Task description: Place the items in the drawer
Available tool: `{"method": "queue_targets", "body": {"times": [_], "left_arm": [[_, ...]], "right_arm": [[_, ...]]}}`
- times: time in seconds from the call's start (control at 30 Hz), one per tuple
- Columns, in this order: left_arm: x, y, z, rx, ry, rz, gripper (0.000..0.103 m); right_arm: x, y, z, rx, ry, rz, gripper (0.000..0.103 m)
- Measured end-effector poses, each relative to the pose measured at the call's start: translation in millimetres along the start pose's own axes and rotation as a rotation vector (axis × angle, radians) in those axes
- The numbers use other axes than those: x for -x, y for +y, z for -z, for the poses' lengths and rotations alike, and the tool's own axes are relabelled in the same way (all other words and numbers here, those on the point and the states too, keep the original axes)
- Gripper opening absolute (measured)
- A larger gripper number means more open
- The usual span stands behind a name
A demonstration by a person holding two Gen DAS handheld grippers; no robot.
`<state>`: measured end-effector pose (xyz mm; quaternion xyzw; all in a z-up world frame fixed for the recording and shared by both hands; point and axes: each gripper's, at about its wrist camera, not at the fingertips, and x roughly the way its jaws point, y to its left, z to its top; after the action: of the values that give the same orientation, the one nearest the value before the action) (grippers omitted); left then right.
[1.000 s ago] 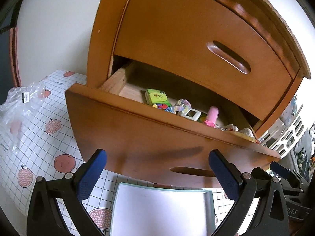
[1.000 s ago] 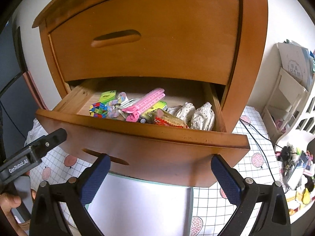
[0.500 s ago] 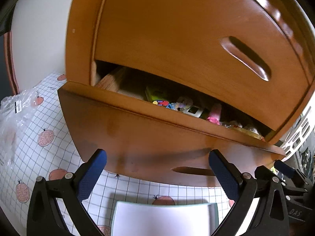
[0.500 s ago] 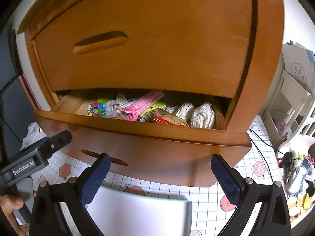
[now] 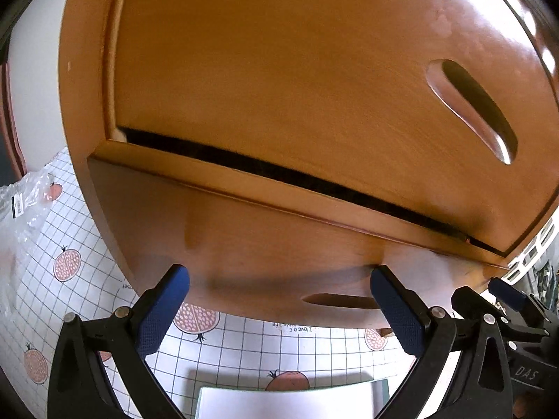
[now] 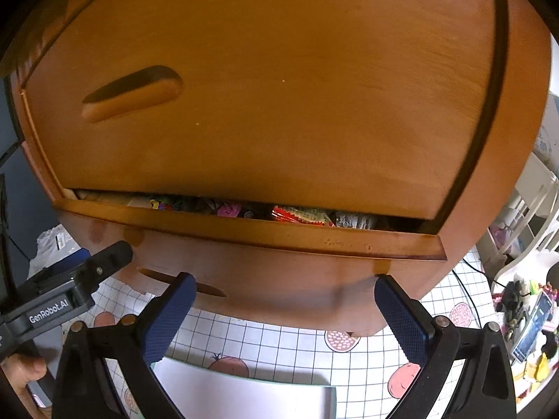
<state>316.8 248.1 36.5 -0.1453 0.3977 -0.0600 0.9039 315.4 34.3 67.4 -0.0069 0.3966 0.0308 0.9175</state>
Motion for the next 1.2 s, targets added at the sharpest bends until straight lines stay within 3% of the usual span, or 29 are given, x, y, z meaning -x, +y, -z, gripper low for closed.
{"method": "queue_targets", "body": {"times": [0.3, 0.47, 0.77, 1.0, 1.2], "left_arm": [[28.8, -2.4, 8.8, -0.001, -0.032, 0.007, 0.103], [62.3, -5.6, 35.7, -0.018, -0.039, -0.008, 0.103], [116.5, -14.6, 78.4, -0.059, -0.051, -0.105, 0.103], [144.8, -21.7, 116.2, -0.098, -0.025, -0.143, 0.103], [155.4, -22.0, 141.6, -0.115, -0.007, -0.130, 0.103]], "right_arm": [[19.7, 2.9, 22.3, -0.007, 0.003, -0.027, 0.103], [46.6, 3.1, 53.2, -0.014, 0.010, -0.048, 0.103], [104.9, -2.7, 107.7, -0.050, 0.012, -0.065, 0.103], [128.0, -17.2, 122.2, -0.051, 0.014, -0.063, 0.103], [138.2, -20.5, 143.1, -0.037, 0.024, -0.062, 0.103]]}}
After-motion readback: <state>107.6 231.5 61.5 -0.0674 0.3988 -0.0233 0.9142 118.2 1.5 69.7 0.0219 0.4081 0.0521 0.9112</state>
